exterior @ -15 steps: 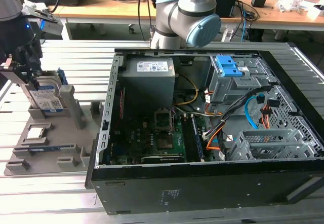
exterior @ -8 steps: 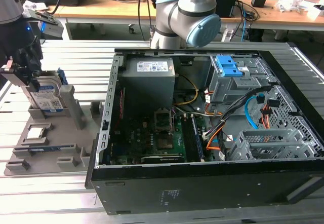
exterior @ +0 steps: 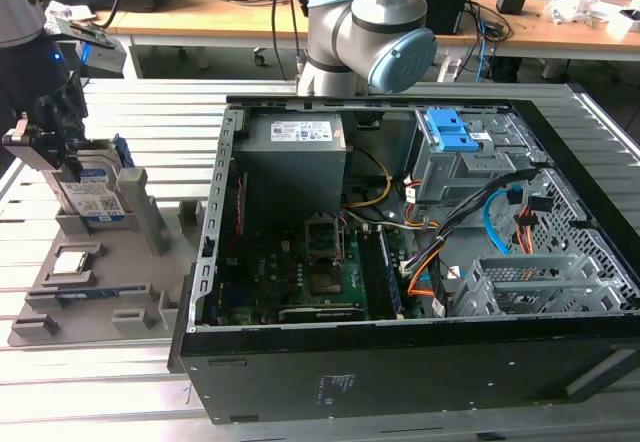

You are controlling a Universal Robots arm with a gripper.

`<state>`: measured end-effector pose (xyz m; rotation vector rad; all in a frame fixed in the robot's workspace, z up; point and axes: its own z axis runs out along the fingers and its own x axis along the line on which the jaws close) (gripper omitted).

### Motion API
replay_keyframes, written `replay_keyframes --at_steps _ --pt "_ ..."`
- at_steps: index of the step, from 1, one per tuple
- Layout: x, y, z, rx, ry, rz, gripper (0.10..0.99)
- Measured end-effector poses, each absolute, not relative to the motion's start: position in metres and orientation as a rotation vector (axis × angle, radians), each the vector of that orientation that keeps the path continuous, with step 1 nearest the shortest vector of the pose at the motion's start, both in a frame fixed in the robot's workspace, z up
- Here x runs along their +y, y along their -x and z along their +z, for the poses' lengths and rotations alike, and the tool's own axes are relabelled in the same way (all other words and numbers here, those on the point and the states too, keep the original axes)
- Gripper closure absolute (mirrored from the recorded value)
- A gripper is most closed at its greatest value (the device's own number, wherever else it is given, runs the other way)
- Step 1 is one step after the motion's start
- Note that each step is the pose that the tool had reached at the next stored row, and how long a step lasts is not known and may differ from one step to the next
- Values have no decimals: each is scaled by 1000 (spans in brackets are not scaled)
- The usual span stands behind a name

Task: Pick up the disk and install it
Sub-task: 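Pick up the disk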

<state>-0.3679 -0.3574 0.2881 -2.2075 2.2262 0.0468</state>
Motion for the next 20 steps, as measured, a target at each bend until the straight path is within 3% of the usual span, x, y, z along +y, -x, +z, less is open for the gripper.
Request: replay_keyframes --at_steps 12,14,15,20 --pt "-357 369 288 2226 2207 45 545" --pt "-357 369 288 2225 2206 45 690" --pt "-357 369 288 2225 2206 44 722" --pt "-357 369 288 2225 2206 43 722"
